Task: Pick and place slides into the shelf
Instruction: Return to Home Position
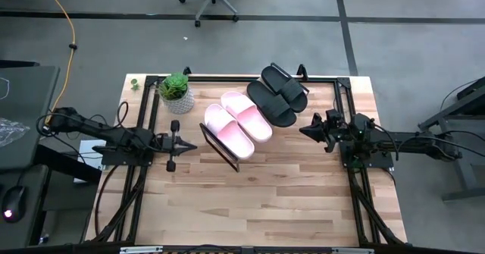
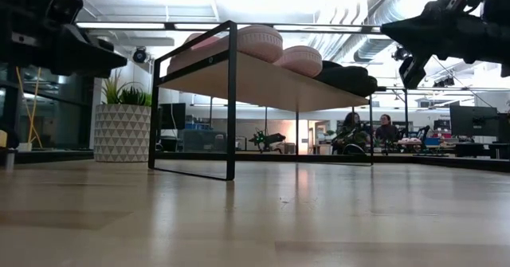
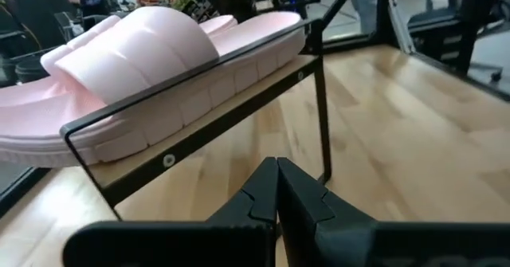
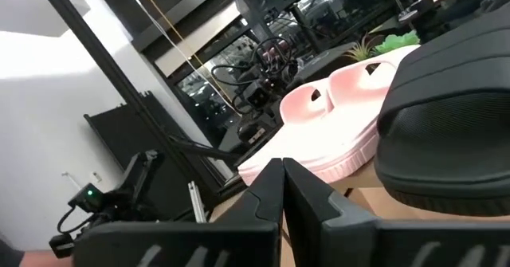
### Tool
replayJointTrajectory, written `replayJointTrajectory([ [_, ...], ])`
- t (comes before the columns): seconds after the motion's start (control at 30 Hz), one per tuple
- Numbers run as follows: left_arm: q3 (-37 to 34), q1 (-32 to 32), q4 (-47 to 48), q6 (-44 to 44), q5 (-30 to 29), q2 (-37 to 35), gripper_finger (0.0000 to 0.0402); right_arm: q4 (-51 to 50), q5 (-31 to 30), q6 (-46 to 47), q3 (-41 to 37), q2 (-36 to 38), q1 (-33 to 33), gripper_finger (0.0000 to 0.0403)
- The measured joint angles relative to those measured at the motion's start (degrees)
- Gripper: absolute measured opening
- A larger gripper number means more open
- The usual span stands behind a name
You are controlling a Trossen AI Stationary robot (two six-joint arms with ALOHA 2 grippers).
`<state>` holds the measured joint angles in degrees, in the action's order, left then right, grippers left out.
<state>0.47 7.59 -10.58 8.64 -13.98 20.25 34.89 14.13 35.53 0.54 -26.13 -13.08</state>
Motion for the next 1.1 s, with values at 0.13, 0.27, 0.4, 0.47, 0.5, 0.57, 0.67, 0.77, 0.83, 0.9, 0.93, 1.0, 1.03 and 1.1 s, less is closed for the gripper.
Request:
replayJointTrajectory([
  [0.13, 0.0, -0.06, 0.67, 3.05, -0.18, 0.0, 0.0, 0.0, 0.13, 0.0, 0.0, 0.0, 0.0, 0.0],
  [0.27, 0.0, -0.06, 0.83, 6.8, -0.36, 0.0, 0.0, -0.02, 1.2, -0.47, 0.0, 0.0, 0.0, 0.0],
  [0.4, 0.02, -0.06, 3.72, 6.95, 0.18, 0.0, 0.0, -2.06, 2.66, -1.07, -0.02, 0.02, 0.0, 0.0],
  [0.47, 0.02, -0.06, 5.04, 5.55, 0.91, 0.0, 0.0, -4.75, 3.34, -1.08, -0.02, 0.02, 0.0, 0.0],
  [0.5, 0.02, -0.06, 5.28, 4.89, 1.48, 0.0, 0.0, -6.48, 3.65, -1.39, -0.02, 0.02, 0.02, 0.0],
  [0.57, 0.04, -0.06, 5.15, 4.56, 3.09, 0.0, 0.0, -9.4, 3.91, -2.78, -0.02, 0.0, 0.0, 0.0],
  [0.67, 0.04, -0.06, 5.14, 4.39, 4.35, -0.02, 0.0, -11.44, 3.66, -4.86, -0.02, 0.0, 0.0, 0.0],
  [0.77, 0.04, -0.06, 6.58, 3.28, 4.52, 0.0, 0.0, -12.5, 3.91, -6.95, -0.02, 0.02, 0.0, 0.0],
  [0.83, 0.04, -0.06, 7.88, 1.88, 4.73, 0.0, 0.0, -13.48, 4.41, -8.13, -0.02, 0.02, 0.0, 0.0],
  [0.9, 0.04, -0.06, 8.47, 0.26, 5.76, 0.0, 0.0, -14.72, 5.37, -9.09, -0.02, 0.02, 0.0, 0.0],
  [0.93, 0.04, -0.06, 8.46, -0.39, 6.29, 0.0, 0.0, -15.5, 6.04, -9.67, -0.02, 0.02, 0.0, 0.0],
  [1.0, 0.04, -0.04, 8.58, -1.72, 7.18, 0.0, 0.0, -17.22, 6.95, -10.33, -0.04, 0.02, 0.0, 0.0],
  [1.03, 0.04, -0.04, 8.6, -2.47, 7.51, 0.0, 0.0, -18.08, 7.25, -10.79, -0.04, 0.0, 0.0, 0.0],
  [1.1, 0.06, -0.04, 8.67, -3.82, 7.5, 0.0, 0.0, -19.36, 6.23, -12.34, -0.04, 0.01, 0.0, 0.0],
])
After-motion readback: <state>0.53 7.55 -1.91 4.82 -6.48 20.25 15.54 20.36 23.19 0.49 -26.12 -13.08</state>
